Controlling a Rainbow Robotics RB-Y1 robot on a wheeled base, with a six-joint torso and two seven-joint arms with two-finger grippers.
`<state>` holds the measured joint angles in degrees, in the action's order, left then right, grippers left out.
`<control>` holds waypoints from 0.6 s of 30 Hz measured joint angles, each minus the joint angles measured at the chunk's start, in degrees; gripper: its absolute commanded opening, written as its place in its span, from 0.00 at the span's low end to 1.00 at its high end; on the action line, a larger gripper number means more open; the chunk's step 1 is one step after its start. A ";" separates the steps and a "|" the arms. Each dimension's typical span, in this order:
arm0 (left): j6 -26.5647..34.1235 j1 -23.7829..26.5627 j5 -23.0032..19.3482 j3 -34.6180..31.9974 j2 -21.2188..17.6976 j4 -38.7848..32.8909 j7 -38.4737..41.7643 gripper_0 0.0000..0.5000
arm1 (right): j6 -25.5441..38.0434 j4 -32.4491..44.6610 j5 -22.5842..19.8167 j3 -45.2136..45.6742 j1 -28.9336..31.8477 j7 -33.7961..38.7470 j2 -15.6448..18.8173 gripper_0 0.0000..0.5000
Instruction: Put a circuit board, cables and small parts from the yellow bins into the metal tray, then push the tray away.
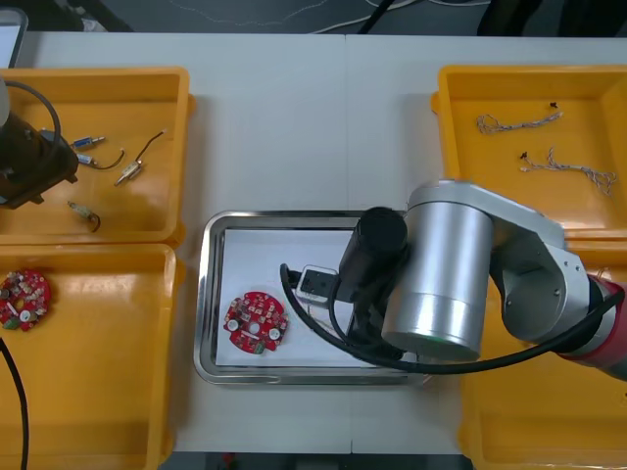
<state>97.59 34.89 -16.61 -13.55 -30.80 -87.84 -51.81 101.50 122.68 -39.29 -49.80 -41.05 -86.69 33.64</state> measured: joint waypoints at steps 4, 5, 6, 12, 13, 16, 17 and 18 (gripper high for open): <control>-2.51 0.00 0.94 -0.21 0.81 1.23 -0.07 1.00 | 2.80 1.96 -2.91 5.02 0.00 3.30 0.06 1.00; -3.14 0.00 1.02 -0.26 1.04 1.65 -0.16 1.00 | 3.46 2.69 -3.12 6.05 0.00 5.71 0.15 1.00; -3.63 0.00 1.10 -0.38 1.29 1.97 -0.44 1.00 | 4.00 3.39 -3.28 7.00 0.00 8.05 0.31 1.00; -4.98 0.00 2.32 -1.95 3.02 2.85 -4.64 1.00 | 8.08 5.59 -6.23 12.53 0.00 14.24 1.98 1.00; -5.30 0.00 2.47 -2.00 3.12 3.28 -5.10 1.00 | 8.13 5.64 -6.69 13.78 0.00 15.30 2.16 1.00; -6.91 0.00 2.85 -2.00 3.28 4.92 -5.38 1.00 | 8.22 5.71 -7.03 17.70 0.02 20.91 2.34 1.00; -7.54 0.00 2.95 -2.00 3.35 5.37 -5.38 1.00 | 8.27 5.71 -7.06 18.93 0.03 22.56 2.35 1.00; -8.29 -0.01 3.05 -2.00 3.43 5.83 -5.38 1.00 | 8.30 5.71 -7.08 20.33 0.11 24.07 2.39 1.00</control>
<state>89.29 34.87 -13.56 -15.55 -27.37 -82.02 -57.19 109.80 128.39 -46.37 -29.47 -40.94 -62.63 36.03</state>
